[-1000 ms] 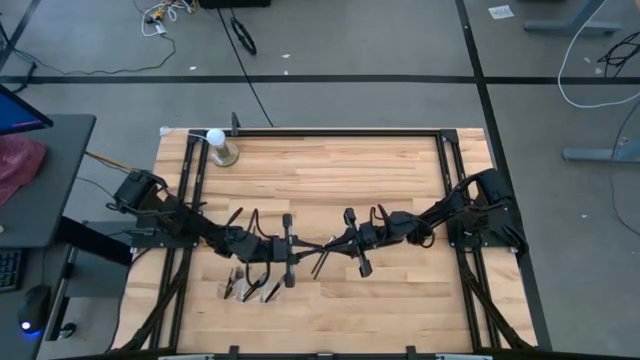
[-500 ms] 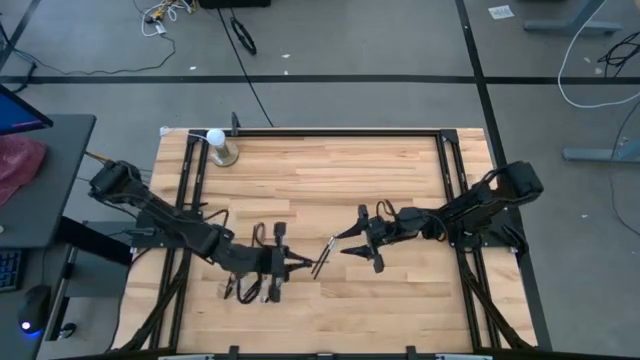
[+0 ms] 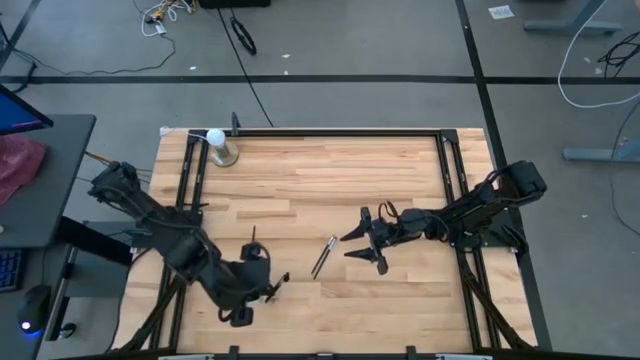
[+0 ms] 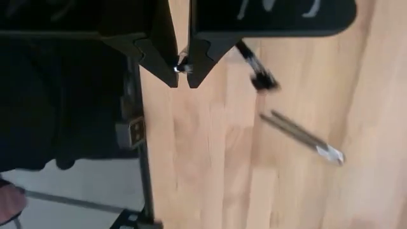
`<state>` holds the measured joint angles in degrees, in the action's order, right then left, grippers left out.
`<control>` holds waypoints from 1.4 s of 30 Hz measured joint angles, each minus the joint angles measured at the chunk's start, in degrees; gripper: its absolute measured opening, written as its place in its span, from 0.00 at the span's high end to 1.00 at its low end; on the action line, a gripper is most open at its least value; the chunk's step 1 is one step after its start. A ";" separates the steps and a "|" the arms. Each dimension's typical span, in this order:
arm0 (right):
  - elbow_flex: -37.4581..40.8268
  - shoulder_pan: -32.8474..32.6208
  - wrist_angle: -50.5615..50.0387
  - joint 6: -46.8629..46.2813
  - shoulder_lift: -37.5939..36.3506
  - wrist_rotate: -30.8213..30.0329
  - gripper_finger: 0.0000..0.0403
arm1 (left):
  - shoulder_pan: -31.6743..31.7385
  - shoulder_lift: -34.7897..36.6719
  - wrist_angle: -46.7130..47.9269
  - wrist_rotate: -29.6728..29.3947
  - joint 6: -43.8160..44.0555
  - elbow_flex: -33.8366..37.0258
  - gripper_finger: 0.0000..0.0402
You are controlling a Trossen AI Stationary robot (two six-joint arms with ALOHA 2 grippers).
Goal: Put items in baskets/containers
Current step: Put the black liner brush into the transparent organizer, then put the black eyeshadow brush into the transparent organizer
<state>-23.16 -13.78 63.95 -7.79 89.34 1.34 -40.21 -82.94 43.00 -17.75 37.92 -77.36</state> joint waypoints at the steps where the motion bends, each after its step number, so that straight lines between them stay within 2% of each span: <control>1: 0.00 -0.15 -0.10 0.01 0.00 0.01 0.50 | -0.44 -0.01 0.19 -0.01 1.35 0.79 0.95; 8: -0.02 -0.57 0.30 0.28 0.02 0.02 0.51 | -0.43 -1.48 -1.26 -1.76 6.04 6.39 0.94; 15: -0.02 -0.57 0.35 0.17 0.02 -0.19 0.51 | 2.35 -1.69 -1.65 -1.49 5.70 9.44 0.94; 25: -0.02 -0.57 0.30 0.13 0.02 -0.42 0.51 | 4.52 -3.17 -2.43 1.65 3.74 9.61 0.94; 31: -0.07 -0.57 -0.19 0.15 0.04 -0.44 0.51 | 6.97 -7.01 -2.72 6.23 4.15 9.61 0.93; 35: -0.08 -0.57 -0.28 0.15 0.04 -0.44 0.51 | 8.96 -8.37 -2.40 8.30 4.24 9.61 0.85; 42: -0.09 -0.57 -1.18 0.57 0.06 -0.46 0.51 | 13.40 -6.40 -0.54 16.34 1.26 9.06 0.59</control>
<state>-23.24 -14.35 62.76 -7.22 89.40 0.89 -26.81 -89.34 42.45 -1.42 39.18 -68.30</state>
